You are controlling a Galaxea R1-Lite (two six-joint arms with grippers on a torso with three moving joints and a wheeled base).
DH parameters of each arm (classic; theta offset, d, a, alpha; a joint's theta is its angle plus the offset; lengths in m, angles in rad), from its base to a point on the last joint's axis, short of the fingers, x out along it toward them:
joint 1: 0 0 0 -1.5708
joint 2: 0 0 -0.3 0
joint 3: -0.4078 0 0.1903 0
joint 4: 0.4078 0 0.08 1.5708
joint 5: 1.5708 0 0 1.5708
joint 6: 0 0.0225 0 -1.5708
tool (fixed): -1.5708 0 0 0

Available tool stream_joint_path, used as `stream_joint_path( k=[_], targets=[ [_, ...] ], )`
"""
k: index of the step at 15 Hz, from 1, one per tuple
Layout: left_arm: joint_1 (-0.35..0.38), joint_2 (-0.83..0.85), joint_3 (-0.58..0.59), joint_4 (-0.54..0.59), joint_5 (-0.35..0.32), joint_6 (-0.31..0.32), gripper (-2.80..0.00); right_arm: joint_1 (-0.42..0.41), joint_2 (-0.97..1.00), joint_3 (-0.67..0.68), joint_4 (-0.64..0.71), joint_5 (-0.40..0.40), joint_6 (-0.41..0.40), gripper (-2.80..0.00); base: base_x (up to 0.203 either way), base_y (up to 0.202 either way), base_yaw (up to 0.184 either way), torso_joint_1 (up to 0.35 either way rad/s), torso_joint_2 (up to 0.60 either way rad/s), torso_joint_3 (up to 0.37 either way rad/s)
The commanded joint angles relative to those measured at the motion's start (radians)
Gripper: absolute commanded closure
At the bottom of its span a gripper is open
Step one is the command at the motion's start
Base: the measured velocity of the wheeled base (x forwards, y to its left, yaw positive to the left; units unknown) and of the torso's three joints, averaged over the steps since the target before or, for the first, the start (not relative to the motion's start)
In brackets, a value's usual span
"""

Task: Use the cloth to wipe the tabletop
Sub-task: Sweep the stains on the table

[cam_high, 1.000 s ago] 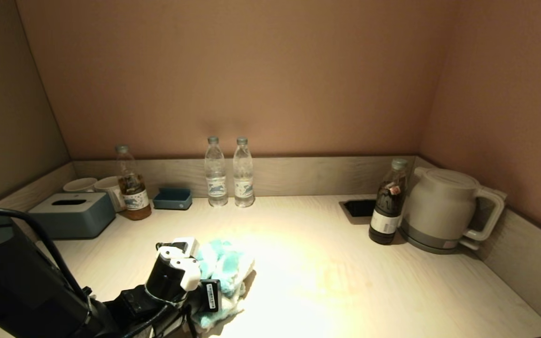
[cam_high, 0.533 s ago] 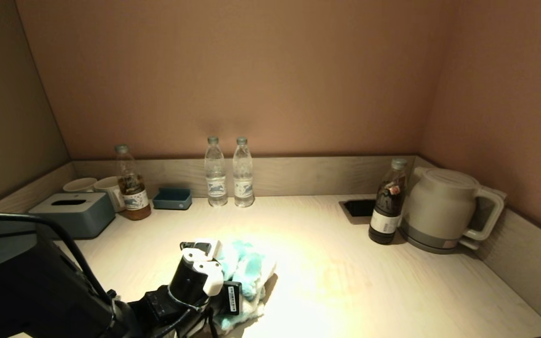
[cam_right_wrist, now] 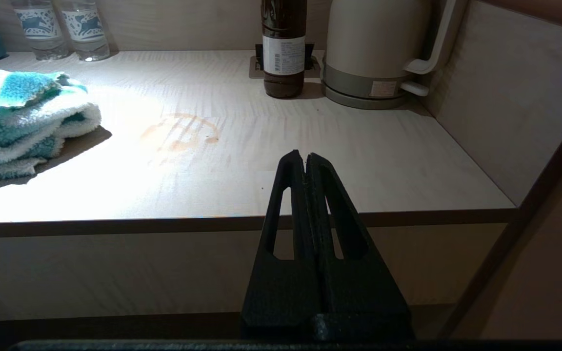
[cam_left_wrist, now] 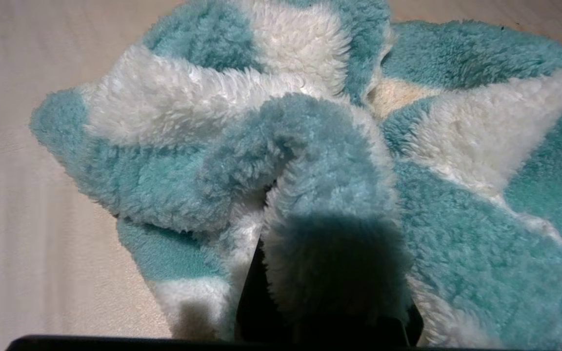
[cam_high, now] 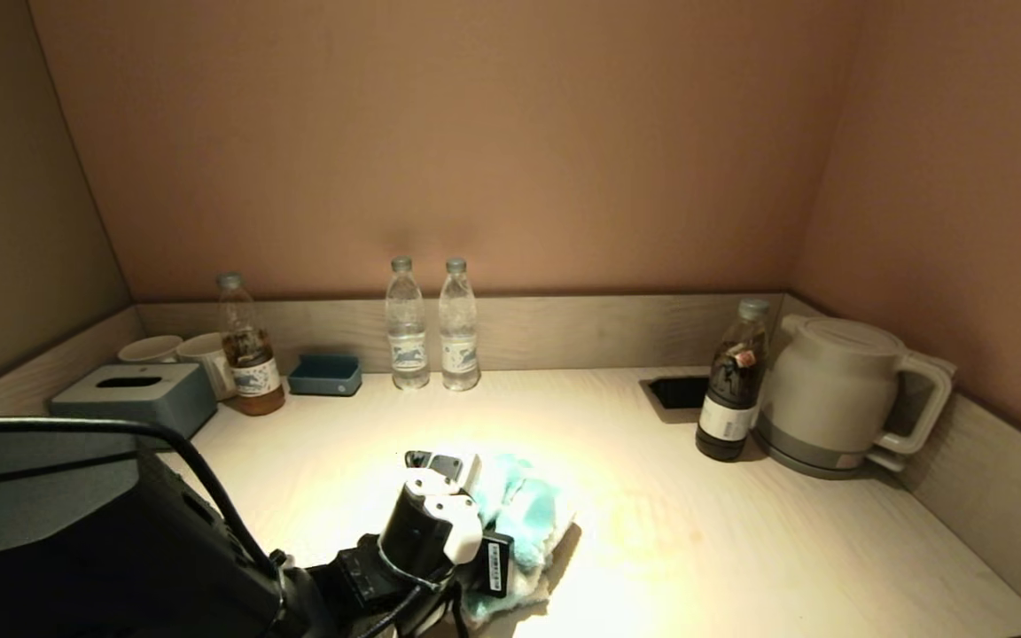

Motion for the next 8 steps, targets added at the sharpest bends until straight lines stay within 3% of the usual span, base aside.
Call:
stream_joint_path(
  k=[1, 8],
  targets=[
    [-0.014, 0.029, -0.034, -0.005, 0.002, 0.004, 0.0, 0.0, 0.001, 0.0, -0.001, 0.001, 0.0, 0.0, 0.0, 0.0, 0.0, 0.0, 0.0, 0.0],
    [-0.102, 0.091, -0.16, -0.004, -0.004, 0.059, 0.0, 0.0, 0.001, 0.0, -0.001, -0.001, 0.0, 0.0, 0.0, 0.0, 0.0, 0.0, 0.0, 0.0]
  ],
)
